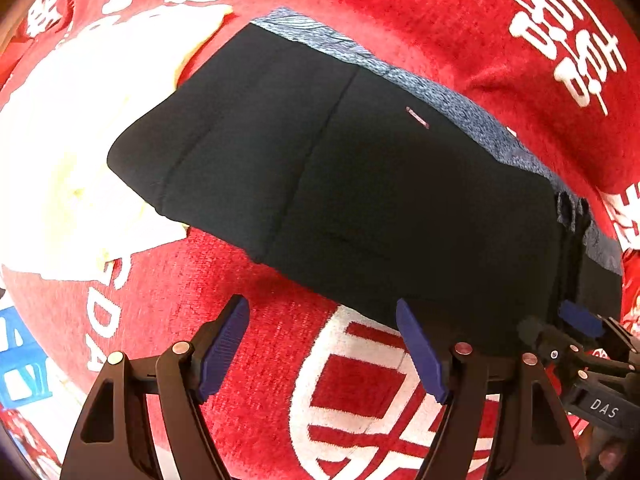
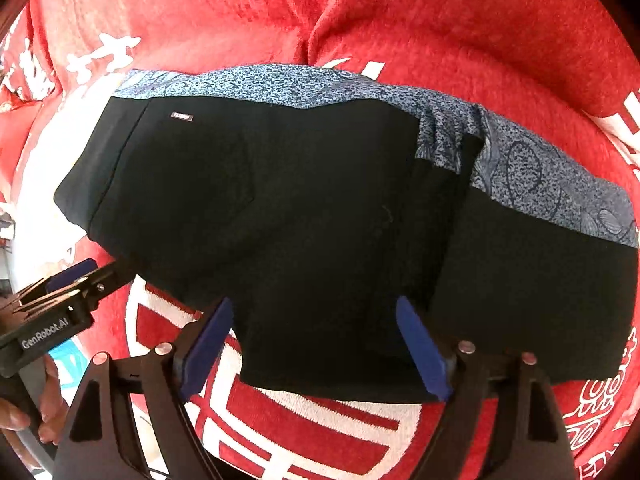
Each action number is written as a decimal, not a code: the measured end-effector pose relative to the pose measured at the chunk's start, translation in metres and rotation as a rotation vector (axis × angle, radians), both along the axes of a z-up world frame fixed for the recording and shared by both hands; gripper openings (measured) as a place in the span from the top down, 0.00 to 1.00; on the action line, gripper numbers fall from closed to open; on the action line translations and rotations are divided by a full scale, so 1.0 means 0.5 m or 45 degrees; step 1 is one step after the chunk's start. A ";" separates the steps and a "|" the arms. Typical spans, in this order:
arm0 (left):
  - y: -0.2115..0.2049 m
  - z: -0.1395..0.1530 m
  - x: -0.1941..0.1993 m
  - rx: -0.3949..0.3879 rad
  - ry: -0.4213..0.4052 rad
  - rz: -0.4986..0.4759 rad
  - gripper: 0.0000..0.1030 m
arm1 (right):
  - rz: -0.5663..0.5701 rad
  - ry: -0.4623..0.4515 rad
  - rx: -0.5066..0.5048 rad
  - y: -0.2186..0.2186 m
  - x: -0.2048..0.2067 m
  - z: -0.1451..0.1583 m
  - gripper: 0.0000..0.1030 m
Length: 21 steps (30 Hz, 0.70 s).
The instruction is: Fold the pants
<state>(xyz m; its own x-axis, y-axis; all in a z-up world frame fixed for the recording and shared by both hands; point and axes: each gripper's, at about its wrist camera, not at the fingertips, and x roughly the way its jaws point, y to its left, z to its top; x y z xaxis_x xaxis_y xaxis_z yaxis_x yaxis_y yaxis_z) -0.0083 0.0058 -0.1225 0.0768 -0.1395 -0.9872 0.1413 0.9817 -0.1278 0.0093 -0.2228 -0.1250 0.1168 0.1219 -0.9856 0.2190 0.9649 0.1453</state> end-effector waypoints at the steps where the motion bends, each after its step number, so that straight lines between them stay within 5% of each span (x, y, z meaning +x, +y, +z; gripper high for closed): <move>1: 0.007 0.001 0.001 -0.014 -0.002 0.012 0.25 | 0.006 0.001 -0.007 0.002 0.000 0.000 0.16; 11: 0.155 -0.015 0.039 -0.384 -0.029 0.295 0.25 | 0.066 -0.011 -0.067 0.033 0.005 -0.008 0.10; 19: 0.172 -0.024 0.052 -0.650 -0.063 0.349 0.25 | 0.128 -0.037 -0.114 0.057 0.004 -0.015 0.09; 21: 0.163 -0.028 0.062 -0.660 -0.074 0.351 0.19 | 0.133 -0.041 -0.121 0.060 0.004 -0.014 0.09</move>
<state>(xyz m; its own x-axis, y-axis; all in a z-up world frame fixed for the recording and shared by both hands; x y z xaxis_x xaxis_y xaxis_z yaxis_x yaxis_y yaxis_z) 0.0227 0.0872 -0.1363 0.2307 -0.5699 -0.7887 -0.0894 0.7947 -0.6004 0.0111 -0.1925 -0.1320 0.1402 0.0413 -0.9893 0.1134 0.9919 0.0575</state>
